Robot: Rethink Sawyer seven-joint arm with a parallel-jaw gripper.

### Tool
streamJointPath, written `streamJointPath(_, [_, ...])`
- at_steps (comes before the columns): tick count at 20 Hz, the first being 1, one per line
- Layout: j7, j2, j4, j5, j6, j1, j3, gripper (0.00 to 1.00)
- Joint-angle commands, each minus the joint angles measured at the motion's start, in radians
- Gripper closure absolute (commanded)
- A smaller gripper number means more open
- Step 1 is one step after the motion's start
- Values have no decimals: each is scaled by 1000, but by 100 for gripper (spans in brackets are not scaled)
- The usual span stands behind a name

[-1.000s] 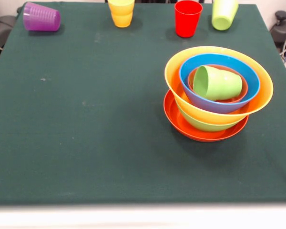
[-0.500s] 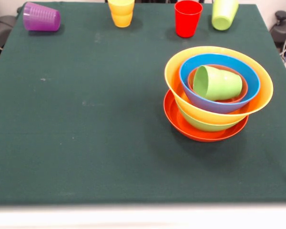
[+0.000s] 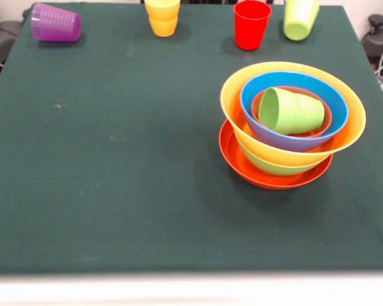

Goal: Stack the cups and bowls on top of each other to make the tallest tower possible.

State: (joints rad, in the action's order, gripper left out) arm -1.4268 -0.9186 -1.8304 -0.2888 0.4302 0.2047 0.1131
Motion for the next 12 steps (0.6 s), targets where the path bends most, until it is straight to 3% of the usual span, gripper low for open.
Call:
streamJointPath(1, [-50,129,-60,-65,-29,51,38,100])
streamJointPath(7, [-64,116,-37,-72,17,19,14,100])
streamJointPath(12, [-19,204,4,-83,-11,75,43,100])
